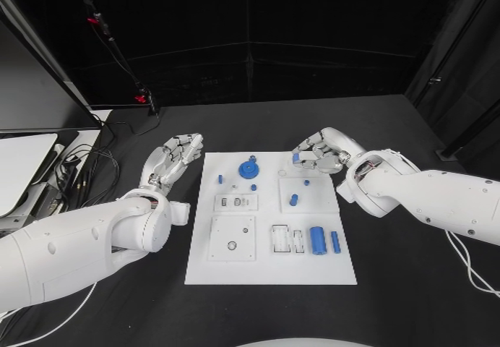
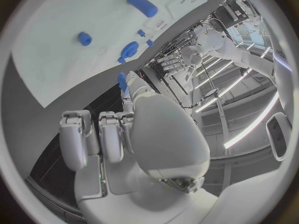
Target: Assemble the parts on the task board
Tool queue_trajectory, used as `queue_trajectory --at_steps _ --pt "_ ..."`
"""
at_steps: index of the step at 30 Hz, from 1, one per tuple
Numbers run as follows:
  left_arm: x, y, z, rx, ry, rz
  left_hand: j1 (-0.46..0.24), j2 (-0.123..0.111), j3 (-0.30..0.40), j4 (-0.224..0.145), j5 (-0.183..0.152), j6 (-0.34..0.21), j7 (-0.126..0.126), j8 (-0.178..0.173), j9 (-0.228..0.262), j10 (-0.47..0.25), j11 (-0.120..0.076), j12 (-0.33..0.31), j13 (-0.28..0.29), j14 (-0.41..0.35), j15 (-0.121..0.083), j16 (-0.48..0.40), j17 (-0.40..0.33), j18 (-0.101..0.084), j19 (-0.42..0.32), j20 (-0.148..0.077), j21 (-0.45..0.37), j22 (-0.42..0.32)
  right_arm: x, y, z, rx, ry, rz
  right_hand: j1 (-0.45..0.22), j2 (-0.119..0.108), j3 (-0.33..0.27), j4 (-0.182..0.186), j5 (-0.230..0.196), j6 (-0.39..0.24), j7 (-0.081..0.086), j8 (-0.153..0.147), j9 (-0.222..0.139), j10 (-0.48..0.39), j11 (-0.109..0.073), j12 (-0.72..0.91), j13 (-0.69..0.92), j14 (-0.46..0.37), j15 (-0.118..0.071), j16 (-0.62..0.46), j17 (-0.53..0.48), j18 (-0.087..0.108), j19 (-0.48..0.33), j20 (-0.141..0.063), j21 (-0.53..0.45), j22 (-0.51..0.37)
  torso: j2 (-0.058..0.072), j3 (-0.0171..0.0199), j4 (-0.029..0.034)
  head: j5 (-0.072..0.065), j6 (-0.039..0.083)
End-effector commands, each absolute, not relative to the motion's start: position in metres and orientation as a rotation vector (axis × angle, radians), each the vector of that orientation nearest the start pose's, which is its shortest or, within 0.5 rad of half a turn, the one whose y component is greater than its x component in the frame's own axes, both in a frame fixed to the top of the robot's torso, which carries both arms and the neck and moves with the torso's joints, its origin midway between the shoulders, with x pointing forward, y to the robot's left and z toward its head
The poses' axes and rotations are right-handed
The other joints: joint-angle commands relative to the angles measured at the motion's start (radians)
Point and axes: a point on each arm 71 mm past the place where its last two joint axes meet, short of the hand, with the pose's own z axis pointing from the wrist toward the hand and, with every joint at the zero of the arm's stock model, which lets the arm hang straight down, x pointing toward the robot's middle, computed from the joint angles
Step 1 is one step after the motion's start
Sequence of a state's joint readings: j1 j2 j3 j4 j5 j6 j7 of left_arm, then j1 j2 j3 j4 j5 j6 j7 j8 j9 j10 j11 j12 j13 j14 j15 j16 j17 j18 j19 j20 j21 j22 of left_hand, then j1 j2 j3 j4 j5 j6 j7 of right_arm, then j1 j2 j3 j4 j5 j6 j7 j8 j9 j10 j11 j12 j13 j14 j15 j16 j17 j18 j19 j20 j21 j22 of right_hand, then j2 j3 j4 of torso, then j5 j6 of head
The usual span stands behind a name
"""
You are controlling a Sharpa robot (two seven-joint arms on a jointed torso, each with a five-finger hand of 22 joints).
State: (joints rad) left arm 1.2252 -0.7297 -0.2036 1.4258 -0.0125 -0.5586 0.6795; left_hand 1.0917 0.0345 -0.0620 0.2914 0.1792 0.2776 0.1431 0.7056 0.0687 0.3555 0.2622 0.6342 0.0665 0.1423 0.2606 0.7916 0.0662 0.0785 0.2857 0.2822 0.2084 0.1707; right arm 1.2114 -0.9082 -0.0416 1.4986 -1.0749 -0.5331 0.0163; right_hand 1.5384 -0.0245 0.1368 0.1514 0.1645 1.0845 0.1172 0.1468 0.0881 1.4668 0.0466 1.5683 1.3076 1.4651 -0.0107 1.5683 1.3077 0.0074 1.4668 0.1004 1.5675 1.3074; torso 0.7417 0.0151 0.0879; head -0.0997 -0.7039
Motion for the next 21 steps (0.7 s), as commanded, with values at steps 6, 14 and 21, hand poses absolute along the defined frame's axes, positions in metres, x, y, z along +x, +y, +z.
queue_trajectory --at_steps 6,14,21 --pt "0.487 0.196 -0.192 -0.746 1.04 -1.496 0.002 0.007 -0.007 0.0 0.007 0.009 0.153 0.004 -0.001 0.01 -0.001 0.006 -0.001 0.006 0.0 0.005 -0.001 0.017 0.001 0.004 0.005 0.001 0.487 -0.204 -0.173 0.262 1.642 0.788 -0.001 0.006 0.0 -0.006 0.014 0.047 0.0 0.001 0.008 0.104 0.006 0.003 0.263 0.106 0.008 0.002 0.263 -0.007 0.104 0.007 0.003 0.263 -0.003 -0.0012 -0.0044 0.048 -0.023" --pt "0.486 0.195 -0.192 -0.747 1.041 -1.496 0.002 0.007 -0.007 0.0 0.007 0.009 0.153 0.004 -0.001 0.01 -0.001 0.006 -0.001 0.006 0.0 0.005 -0.001 0.017 0.001 0.004 0.005 0.001 0.483 -0.164 -0.177 0.26 1.72 0.787 -0.002 0.007 0.0 -0.008 0.021 0.049 0.0 -0.001 0.007 0.104 0.007 0.003 0.263 0.106 0.008 0.002 0.263 -0.007 0.104 0.007 0.003 0.263 -0.003 -0.0014 -0.0009 0.074 -0.051" --pt "0.486 0.195 -0.192 -0.748 1.041 -1.494 0.002 0.007 -0.007 0.0 0.007 0.009 0.153 0.004 -0.001 0.01 -0.001 0.006 -0.001 0.006 0.0 0.005 -0.001 0.017 0.001 0.004 0.005 0.001 0.481 -0.135 -0.179 0.271 1.748 0.793 -0.002 0.007 0.0 -0.008 0.023 0.05 0.0 -0.001 0.007 0.104 0.007 0.003 0.263 0.106 0.008 0.002 0.263 -0.007 0.104 0.007 0.003 0.263 -0.001 -0.0001 -0.0031 0.088 -0.063"
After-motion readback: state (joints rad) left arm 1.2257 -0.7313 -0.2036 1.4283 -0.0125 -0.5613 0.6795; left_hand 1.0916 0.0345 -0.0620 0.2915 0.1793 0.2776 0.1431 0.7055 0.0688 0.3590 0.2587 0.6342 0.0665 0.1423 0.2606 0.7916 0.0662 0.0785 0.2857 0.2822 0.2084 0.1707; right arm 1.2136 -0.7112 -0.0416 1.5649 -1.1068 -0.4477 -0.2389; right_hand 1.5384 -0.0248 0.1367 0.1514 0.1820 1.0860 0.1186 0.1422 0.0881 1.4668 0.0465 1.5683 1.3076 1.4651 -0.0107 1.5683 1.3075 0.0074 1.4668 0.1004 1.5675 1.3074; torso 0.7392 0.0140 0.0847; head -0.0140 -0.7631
